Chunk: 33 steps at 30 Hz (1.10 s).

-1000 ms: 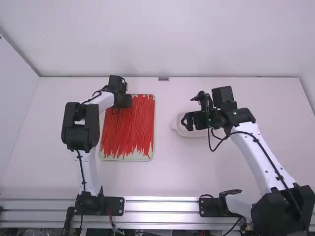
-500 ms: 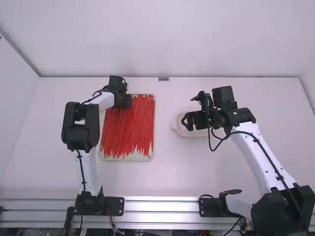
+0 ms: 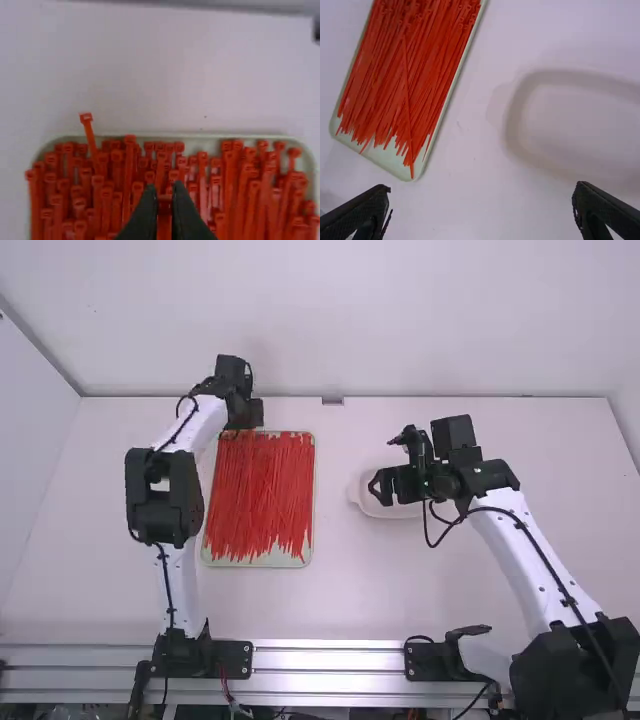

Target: Fasten the cable tie

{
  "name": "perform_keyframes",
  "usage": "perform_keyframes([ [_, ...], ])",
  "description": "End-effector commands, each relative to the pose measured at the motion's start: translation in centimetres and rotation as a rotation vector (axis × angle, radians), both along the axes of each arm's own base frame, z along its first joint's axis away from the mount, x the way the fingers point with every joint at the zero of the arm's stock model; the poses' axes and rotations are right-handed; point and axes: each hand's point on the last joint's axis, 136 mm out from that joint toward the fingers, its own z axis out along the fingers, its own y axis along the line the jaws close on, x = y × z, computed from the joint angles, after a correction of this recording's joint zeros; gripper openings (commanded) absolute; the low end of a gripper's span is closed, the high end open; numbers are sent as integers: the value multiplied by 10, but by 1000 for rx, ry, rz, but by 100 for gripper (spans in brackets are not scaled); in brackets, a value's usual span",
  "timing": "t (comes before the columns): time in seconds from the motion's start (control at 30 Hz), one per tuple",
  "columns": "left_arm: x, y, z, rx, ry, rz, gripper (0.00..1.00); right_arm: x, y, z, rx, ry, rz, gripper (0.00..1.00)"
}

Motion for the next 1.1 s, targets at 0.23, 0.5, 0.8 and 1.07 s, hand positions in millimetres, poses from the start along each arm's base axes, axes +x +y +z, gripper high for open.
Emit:
perform_keyframes([
  [0.23, 9, -7, 147, 10, -185, -27, 2, 5, 2, 12, 13, -28, 3, 98],
  [0.5, -23, -18, 221, 71, -298, -26, 2, 6, 2, 12, 11, -34, 5, 98],
  [0.8, -54, -42, 218, 166, -289, -44, 2, 7, 2, 12, 8, -41, 9, 98],
  [1.07, -75, -38, 186, 172, -277, -37, 2, 6, 3, 13, 11, -40, 11, 98],
])
